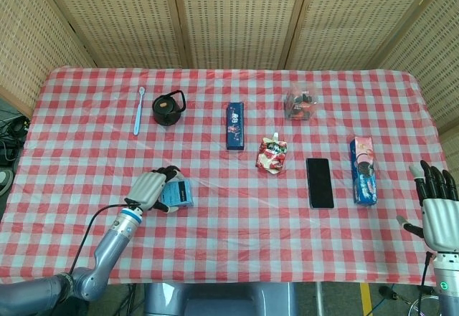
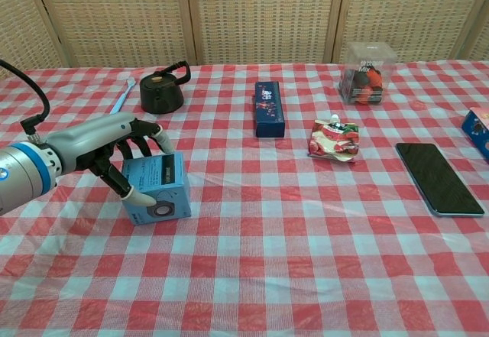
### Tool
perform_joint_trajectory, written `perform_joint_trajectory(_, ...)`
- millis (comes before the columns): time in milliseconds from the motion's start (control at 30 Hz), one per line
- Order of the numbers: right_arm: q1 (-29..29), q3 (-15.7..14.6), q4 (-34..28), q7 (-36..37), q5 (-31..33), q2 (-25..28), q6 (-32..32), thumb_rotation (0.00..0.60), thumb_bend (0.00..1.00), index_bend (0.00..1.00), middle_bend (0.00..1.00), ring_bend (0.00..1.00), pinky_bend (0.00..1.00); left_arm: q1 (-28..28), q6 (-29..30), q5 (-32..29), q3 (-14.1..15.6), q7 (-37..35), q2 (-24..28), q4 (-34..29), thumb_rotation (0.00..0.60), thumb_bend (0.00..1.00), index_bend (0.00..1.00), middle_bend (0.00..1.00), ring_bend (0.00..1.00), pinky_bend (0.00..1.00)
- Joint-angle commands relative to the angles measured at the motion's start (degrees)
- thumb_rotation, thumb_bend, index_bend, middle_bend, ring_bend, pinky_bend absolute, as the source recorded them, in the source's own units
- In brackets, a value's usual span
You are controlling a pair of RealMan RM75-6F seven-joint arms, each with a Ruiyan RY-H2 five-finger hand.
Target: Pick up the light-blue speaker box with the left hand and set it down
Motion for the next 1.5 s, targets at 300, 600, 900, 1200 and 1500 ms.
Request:
perform_joint_trajectory(300, 0.17, -0.01, 0.27, -0.24, 0.44, -0.26, -0.50, 0.600, 0.00, 0.00, 0.00, 0.00, 0.00, -0.61, -4.11, 3.75, -0.35, -9.12, 10.01, -7.25, 0.600, 0.09, 0.54, 0.37, 0.39, 0.45)
perform_joint_trajectory(600, 0.50, -0.09, 0.29, -1.53, 0.63, -0.88, -0.97, 0.600, 0.00, 0.00, 0.00, 0.00, 0.00, -5.62, -21.93, 6.33, -3.33, -27.90, 28.78, -14.01, 0.600, 0.29, 0.55, 0.38, 0.40, 0.45)
perform_joint_trajectory(900, 0.74, 0.01, 0.63, -2.48, 1.27, -1.37, -1.47, 0.600, 0.00, 0.00, 0.00, 0.00, 0.00, -11.39, -41.55, 9.11, -4.87, -43.41, 35.99, -11.76, 0.600, 0.34, 0.55, 0.38, 0.40, 0.45)
perform_joint_trajectory(1200, 0.83, -0.05, 0.95, -2.65, 1.48, -1.59, -1.71, 0.600, 0.00, 0.00, 0.00, 0.00, 0.00, -12.91, -49.60, 9.96, -4.78, -46.81, 33.34, -7.12, 0.600, 0.35, 0.55, 0.38, 0.40, 0.45)
perform_joint_trajectory(1500, 0.82, 0.02, 1.13, -2.51, 1.75, -1.62, -1.75, 0.600, 0.00, 0.00, 0.00, 0.00, 0.00, -14.31, -55.49, 7.92, -4.44, -44.51, 29.84, -1.12, 0.600, 0.36, 0.46, 0.28, 0.31, 0.24)
